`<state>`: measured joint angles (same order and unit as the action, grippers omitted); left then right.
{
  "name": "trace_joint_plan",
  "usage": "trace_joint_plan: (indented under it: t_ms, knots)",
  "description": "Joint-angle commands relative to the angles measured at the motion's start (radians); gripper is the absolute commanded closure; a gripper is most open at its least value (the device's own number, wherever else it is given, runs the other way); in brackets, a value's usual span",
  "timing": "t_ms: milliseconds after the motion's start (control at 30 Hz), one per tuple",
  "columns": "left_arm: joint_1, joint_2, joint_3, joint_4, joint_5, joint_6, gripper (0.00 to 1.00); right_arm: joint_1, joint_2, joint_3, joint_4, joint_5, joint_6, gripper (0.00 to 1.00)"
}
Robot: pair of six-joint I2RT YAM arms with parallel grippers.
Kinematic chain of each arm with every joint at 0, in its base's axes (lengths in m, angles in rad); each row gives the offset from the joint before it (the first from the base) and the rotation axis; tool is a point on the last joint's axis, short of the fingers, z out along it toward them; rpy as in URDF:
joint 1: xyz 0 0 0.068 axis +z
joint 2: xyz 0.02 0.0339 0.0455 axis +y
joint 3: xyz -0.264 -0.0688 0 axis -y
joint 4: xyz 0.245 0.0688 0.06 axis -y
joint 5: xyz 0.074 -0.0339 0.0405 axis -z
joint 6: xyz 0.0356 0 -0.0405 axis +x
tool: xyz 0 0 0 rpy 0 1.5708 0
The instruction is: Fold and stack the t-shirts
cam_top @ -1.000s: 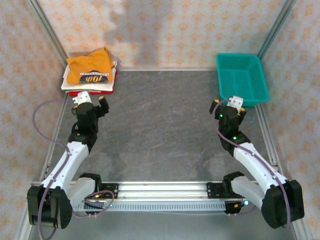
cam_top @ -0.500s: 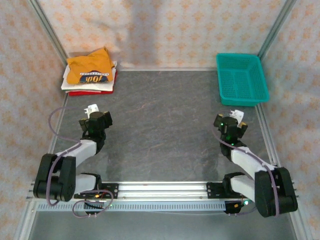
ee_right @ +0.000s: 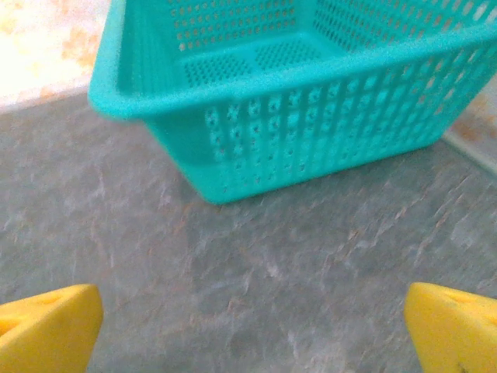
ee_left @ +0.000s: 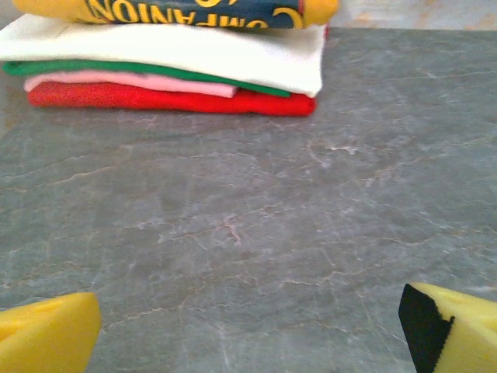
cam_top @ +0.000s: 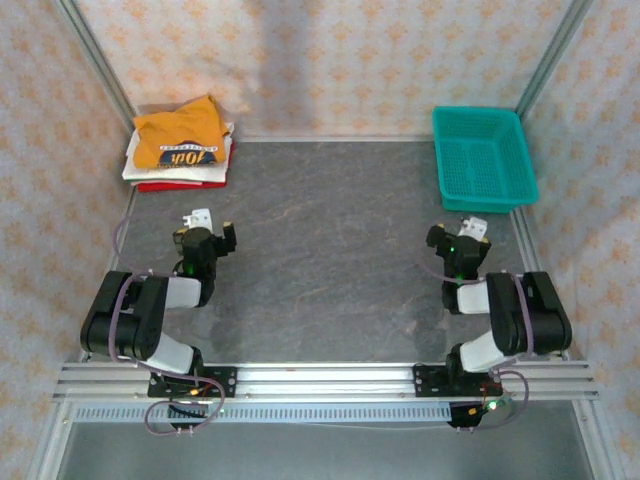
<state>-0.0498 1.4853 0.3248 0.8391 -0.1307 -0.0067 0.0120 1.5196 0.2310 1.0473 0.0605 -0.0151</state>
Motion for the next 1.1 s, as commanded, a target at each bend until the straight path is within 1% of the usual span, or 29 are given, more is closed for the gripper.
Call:
trace_joint_plan:
  t_ms: [0, 67, 133, 167, 200, 233, 300, 333, 400, 467, 600, 867, 1067]
  knots:
    - [-0.016, -0.02, -0.068, 0.188, 0.042, 0.045, 0.0, -0.001, 0.077, -0.093, 0.359, -0.148, -0.054, 0.01]
    - [-0.015, -0.016, -0.026, 0.108, 0.048, 0.046, 0.0, 0.001, 0.039, -0.092, 0.305, -0.152, -0.058, 0.01]
    - [-0.015, -0.005, 0.03, 0.015, 0.072, 0.054, 0.0, -0.001, 0.047, -0.068, 0.278, -0.139, -0.05, 0.01]
    - [-0.012, -0.001, 0.044, -0.005, 0.072, 0.052, 0.0, -0.001, 0.055, -0.05, 0.265, -0.13, -0.048, 0.01]
    - [-0.008, 0.0, 0.045, -0.006, 0.063, 0.042, 0.0, -0.001, 0.046, -0.029, 0.215, -0.107, -0.042, 0.01]
    - [0.002, -0.001, 0.045, -0.006, 0.062, 0.03, 0.0, -0.001, 0.028, -0.008, 0.145, -0.071, -0.032, 0.01]
    - [0.031, -0.002, 0.043, -0.003, 0.053, -0.008, 0.0, -0.001, 0.005, 0.071, -0.044, 0.067, 0.022, 0.01]
    - [0.041, -0.003, 0.041, -0.001, 0.044, -0.028, 0.0, -0.001, 0.011, 0.112, -0.105, 0.102, 0.036, 0.01]
    - [0.048, -0.004, 0.042, -0.005, 0.043, -0.039, 0.0, 0.002, 0.025, 0.154, -0.16, 0.016, -0.006, 0.01]
    - [0.047, -0.001, 0.058, -0.033, 0.037, -0.038, 0.0, 0.008, 0.022, 0.153, -0.164, 0.016, -0.011, 0.01]
    - [0.024, 0.004, 0.074, -0.055, -0.01, -0.029, 0.0, 0.01, 0.023, 0.151, -0.159, 0.008, -0.018, 0.01]
    - [0.016, 0.006, 0.079, -0.062, -0.021, -0.021, 0.0, 0.009, 0.031, 0.173, -0.189, -0.011, -0.024, 0.01]
    - [0.014, 0.006, 0.079, -0.062, -0.02, -0.019, 0.0, 0.009, 0.024, 0.162, -0.175, -0.013, -0.027, 0.01]
